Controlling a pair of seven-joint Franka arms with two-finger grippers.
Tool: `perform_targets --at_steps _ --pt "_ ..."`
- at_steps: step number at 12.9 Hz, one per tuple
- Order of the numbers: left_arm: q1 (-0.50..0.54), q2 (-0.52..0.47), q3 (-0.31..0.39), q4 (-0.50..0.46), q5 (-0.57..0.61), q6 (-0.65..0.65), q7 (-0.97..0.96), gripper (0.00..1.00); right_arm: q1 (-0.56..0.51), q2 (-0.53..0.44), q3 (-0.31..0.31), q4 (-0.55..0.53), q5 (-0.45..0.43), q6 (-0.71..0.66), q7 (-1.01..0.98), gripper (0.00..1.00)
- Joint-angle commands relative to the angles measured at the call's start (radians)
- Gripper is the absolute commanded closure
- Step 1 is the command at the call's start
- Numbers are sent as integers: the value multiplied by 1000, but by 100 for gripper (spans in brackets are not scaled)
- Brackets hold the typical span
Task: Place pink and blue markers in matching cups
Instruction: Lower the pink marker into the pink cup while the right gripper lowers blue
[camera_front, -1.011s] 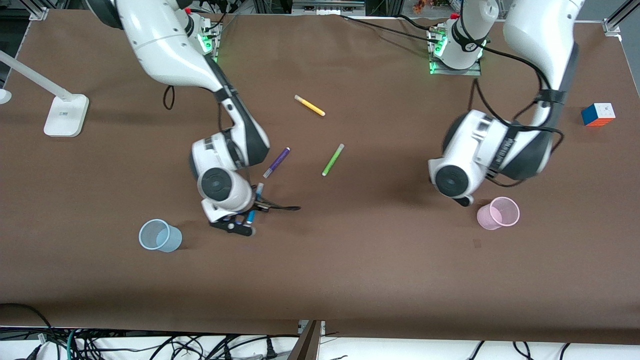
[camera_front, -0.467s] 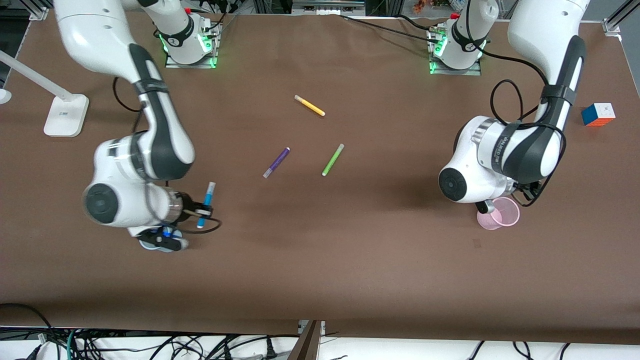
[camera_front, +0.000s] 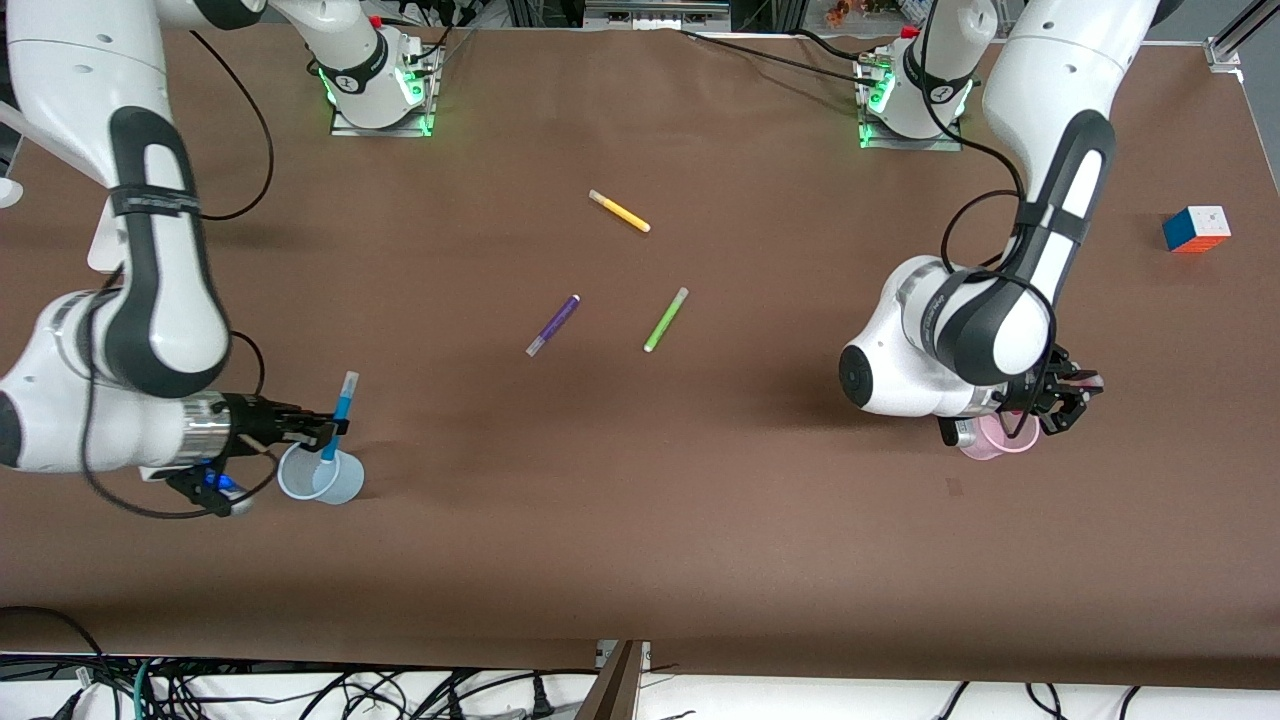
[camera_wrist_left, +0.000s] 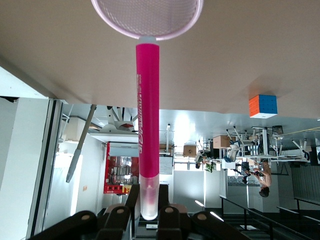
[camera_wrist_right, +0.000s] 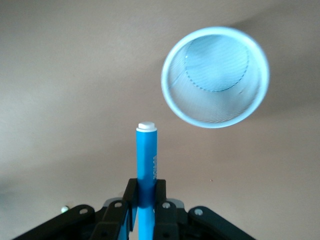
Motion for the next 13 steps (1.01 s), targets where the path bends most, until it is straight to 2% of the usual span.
perform_targets --at_steps 1,3,5,6,7,10,13 --pt "19 41 -1 27 24 35 7 100 -54 28 15 4 73 -13 -44 100" --pt "22 54 -1 27 24 46 -8 100 -96 60 15 3 182 -13 -73 100" --pt "22 67 -1 26 24 49 -28 100 -126 91 15 3 237 -10 -96 100" --pt "19 69 -1 25 24 48 -45 52 -131 94 15 4 239 -4 -97 100" --pt "18 69 -1 24 24 45 -53 1 -130 96 15 3 239 -1 -97 100" --pt "16 68 -1 25 22 45 -56 0 -148 117 15 3 283 -1 -97 100" --pt "30 60 -4 26 1 46 -59 0 -149 117 15 3 285 -2 -96 100"
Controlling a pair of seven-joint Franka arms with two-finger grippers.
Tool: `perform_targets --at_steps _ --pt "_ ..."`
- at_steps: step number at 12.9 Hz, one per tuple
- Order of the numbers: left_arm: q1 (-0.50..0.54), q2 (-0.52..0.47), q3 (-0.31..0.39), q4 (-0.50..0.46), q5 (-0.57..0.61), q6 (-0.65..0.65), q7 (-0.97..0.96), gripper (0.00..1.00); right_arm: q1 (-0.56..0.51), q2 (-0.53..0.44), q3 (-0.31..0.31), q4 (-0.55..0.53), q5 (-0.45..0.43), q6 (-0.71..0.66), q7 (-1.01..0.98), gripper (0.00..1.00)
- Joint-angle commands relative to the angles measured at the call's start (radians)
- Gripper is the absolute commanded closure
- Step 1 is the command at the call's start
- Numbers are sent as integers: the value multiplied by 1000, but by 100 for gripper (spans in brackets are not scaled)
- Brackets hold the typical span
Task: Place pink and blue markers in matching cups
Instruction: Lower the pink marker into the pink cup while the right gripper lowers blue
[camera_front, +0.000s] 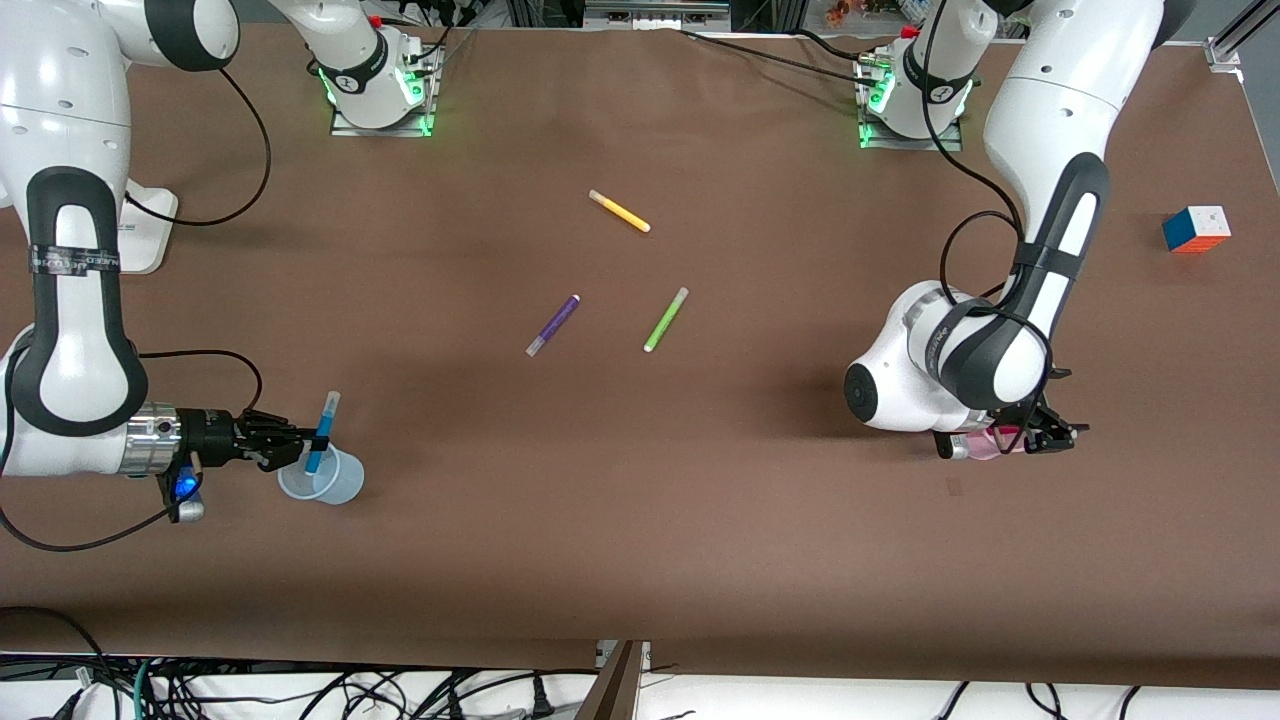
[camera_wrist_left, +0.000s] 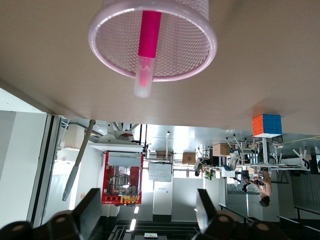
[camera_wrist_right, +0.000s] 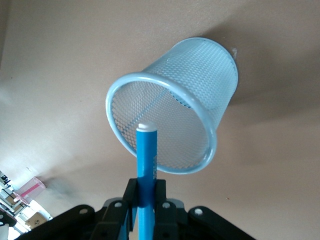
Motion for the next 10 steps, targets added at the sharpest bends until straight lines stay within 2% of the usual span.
perform_targets --at_steps 1,3,4,6,9,10 --pt "4 5 -3 17 -10 -9 -2 0 -20 3 15 8 22 -3 -10 100" --pt "14 -28 -6 22 -127 -8 -11 0 -40 7 15 10 40 0 -6 100" --pt "33 -48 -6 28 -204 -8 -25 0 -53 16 15 10 86 -1 -4 100" --pt "48 -73 -2 34 -387 -9 -147 0 -66 29 15 10 147 0 1 100" --pt "146 -107 -11 36 -631 -1 -307 0 -79 46 13 8 189 25 4 100" --pt "154 -119 -11 37 -689 6 -345 0 -93 59 13 6 236 25 1 100"
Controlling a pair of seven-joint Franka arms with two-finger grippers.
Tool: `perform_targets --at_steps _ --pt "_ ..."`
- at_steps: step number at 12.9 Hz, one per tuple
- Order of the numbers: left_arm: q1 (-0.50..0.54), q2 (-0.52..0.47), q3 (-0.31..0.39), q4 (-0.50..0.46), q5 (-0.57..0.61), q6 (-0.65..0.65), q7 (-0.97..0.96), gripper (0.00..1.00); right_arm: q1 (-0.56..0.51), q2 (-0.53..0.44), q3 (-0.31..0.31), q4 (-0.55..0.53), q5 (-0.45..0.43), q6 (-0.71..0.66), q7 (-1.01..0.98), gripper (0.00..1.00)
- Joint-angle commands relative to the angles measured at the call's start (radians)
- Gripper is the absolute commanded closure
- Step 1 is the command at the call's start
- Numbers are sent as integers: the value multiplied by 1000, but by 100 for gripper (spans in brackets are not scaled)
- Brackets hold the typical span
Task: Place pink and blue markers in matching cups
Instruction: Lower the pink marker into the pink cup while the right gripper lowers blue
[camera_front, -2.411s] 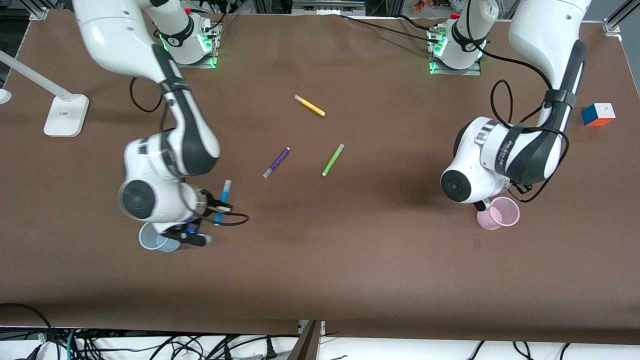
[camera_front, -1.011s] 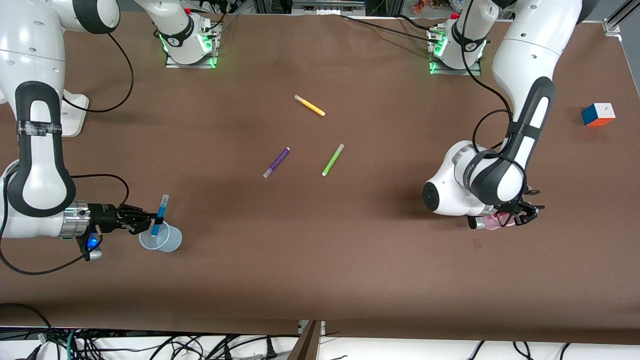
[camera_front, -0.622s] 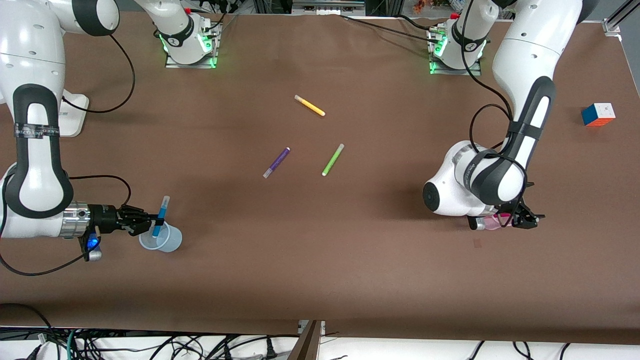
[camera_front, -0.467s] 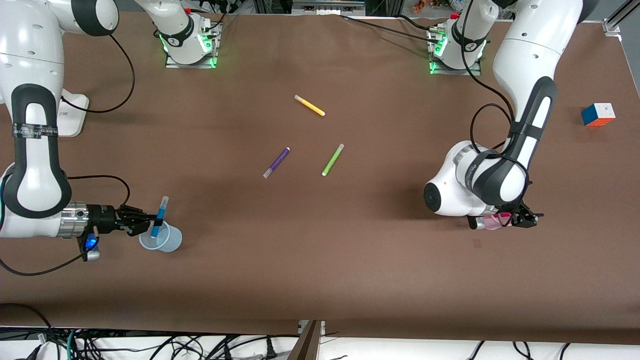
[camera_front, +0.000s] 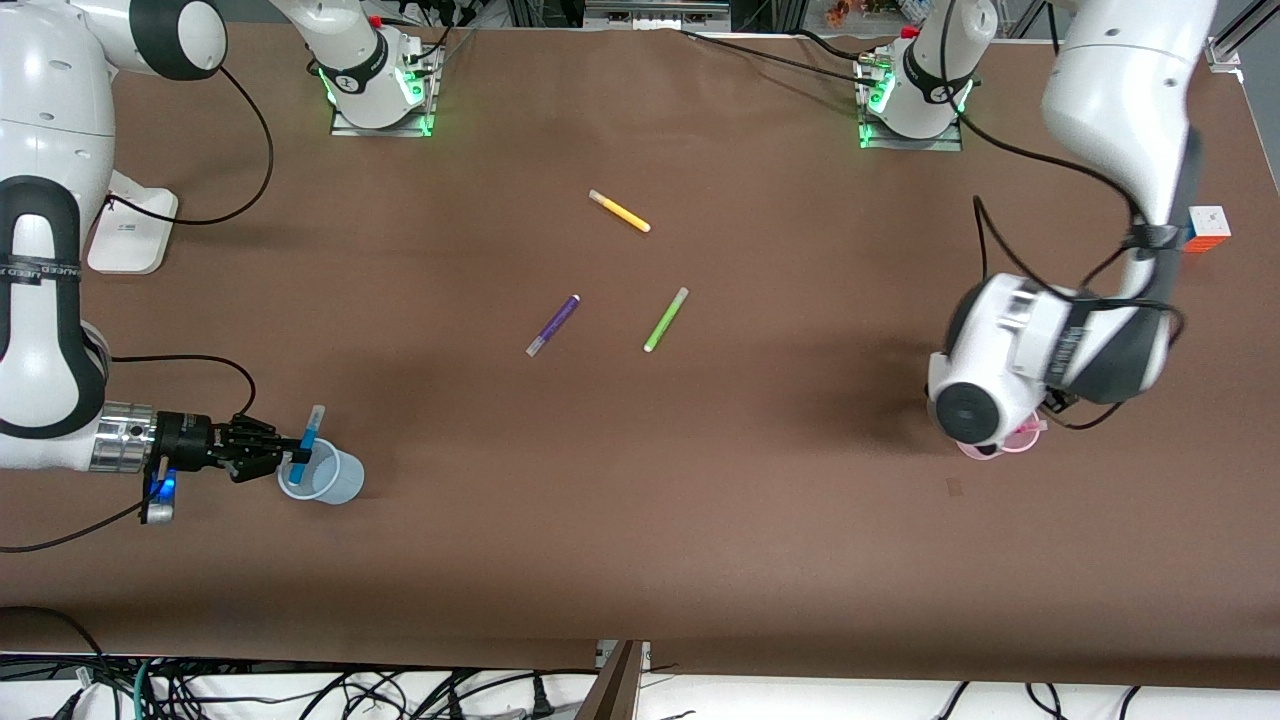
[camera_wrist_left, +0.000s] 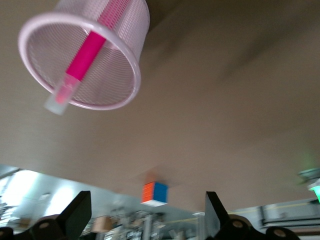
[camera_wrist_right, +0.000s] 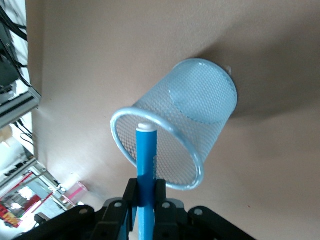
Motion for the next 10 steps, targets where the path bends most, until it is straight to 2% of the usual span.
perform_targets --at_steps 1,2,3,4,5,7,10 --pt "37 -62 -10 -3 -157 40 -152 0 -35 31 14 6 110 6 -4 100" --pt "39 -76 -9 -3 -187 55 -241 0 -37 31 14 5 120 6 -2 100" --pt "60 -93 -12 -1 -255 69 -307 0 -37 31 14 5 120 5 1 92" --pt "74 -113 -12 -1 -317 80 -340 0 -37 32 12 5 122 5 2 28" --pt "77 -133 -12 0 -340 95 -360 0 -37 32 12 3 122 6 2 11" --pt "85 -193 -13 1 -339 178 -361 0 -37 31 14 3 122 5 4 1" --pt "85 -298 -15 23 -379 195 -360 0 -37 31 14 3 123 5 7 1"
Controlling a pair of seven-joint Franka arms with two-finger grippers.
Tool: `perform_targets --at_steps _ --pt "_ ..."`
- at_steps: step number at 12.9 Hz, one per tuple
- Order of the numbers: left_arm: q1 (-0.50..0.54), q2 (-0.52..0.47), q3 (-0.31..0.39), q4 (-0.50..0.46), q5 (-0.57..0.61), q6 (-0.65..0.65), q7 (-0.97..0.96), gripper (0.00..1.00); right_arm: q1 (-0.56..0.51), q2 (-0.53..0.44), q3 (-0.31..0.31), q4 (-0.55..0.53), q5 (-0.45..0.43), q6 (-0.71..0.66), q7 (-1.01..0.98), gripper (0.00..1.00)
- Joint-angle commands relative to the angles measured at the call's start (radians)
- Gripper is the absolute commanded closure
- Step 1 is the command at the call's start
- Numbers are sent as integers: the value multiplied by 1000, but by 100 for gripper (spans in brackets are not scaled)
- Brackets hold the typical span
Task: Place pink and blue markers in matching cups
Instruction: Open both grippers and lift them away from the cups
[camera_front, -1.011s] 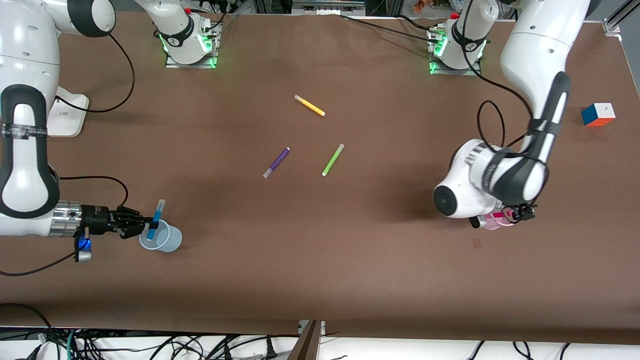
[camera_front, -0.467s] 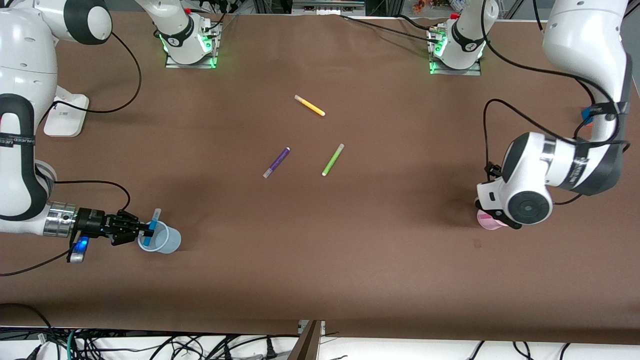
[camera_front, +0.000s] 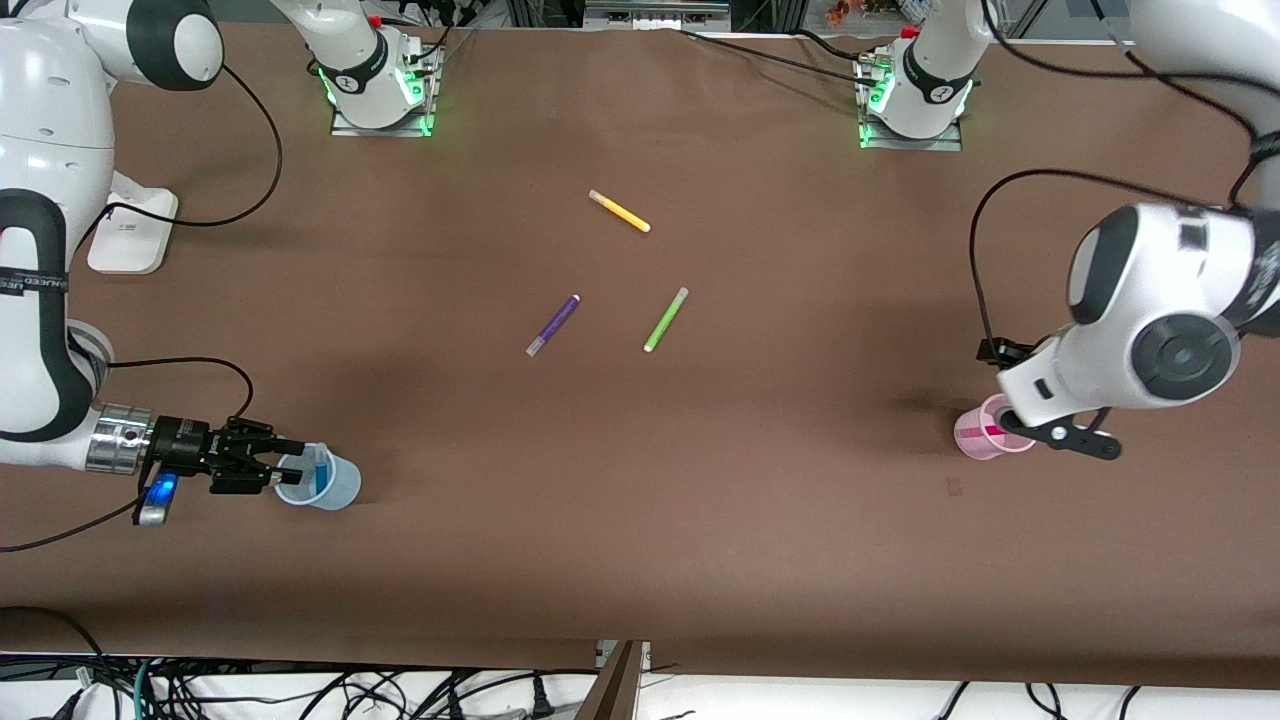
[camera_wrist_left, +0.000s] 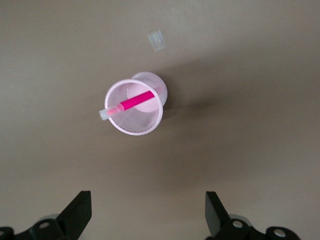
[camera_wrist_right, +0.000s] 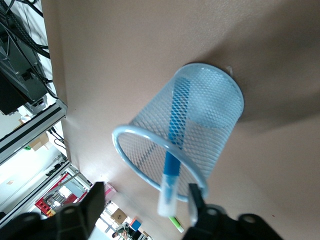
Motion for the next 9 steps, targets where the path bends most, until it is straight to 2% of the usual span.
perform_targets --at_steps 1,4,5,6,7,8,9 --pt "16 -129 -7 -2 -66 -1 -2 0 -9 -4 11 2 24 -6 15 1" --pt "63 -232 -2 5 -188 2 3 0 6 -64 6 7 -18 -46 90 1" --pt "79 -261 4 -4 -256 5 -5 0 7 -99 8 7 -75 -78 110 1" --pt "67 -288 34 -17 -271 10 -17 0 6 -129 14 10 -136 -97 127 1" --pt "-28 -309 141 -34 -273 19 -21 0 7 -165 15 10 -184 -112 133 1" --pt "-162 -334 298 -63 -273 42 -22 0 23 -206 14 10 -233 -135 136 1" --pt "-212 -363 358 -104 -269 74 -22 0 46 -249 14 10 -306 -152 136 1"
